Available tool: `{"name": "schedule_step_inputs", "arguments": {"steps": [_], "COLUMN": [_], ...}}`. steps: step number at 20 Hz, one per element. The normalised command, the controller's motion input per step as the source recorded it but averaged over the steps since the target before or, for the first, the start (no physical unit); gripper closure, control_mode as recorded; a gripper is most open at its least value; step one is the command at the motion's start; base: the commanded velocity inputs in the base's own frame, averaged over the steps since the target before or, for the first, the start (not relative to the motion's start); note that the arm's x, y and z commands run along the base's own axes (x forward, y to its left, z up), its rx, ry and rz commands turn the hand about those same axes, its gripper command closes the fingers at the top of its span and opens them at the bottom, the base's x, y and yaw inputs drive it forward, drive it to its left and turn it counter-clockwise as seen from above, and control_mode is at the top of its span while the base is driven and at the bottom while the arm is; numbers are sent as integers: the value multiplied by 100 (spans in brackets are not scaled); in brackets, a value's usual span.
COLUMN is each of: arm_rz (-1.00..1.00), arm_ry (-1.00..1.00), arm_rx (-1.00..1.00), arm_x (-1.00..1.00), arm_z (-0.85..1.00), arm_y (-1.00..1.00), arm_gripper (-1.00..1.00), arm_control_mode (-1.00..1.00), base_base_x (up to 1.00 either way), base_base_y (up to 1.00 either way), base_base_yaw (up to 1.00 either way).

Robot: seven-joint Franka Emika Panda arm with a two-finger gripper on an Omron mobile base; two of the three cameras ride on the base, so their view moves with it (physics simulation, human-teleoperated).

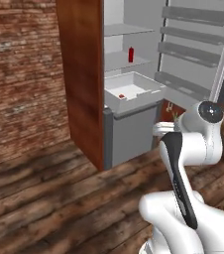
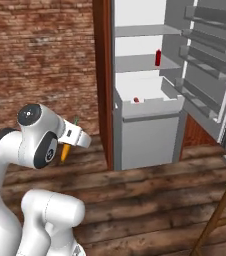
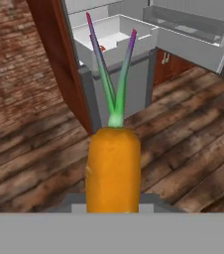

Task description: Place the carrots inside the fridge drawer. Close the drawer after placing the vegetables.

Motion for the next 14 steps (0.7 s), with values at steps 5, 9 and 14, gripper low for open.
{"name": "schedule_step_inputs", "arguments": {"steps": [5, 9, 14], "arm_rz": [0, 0, 0], "arm_ry": [0, 0, 0], "arm_rx": [0, 0, 0], "arm_x": [0, 0, 0], "arm_z": [0, 0, 0], "arm_y": [0, 0, 0], "arm_gripper": [100, 100, 100], "arm_control_mode": [100, 100, 100], "base_base_x": [100, 97, 89], "base_base_y": [0, -3, -25], "base_base_yaw": [-7, -6, -2]}}
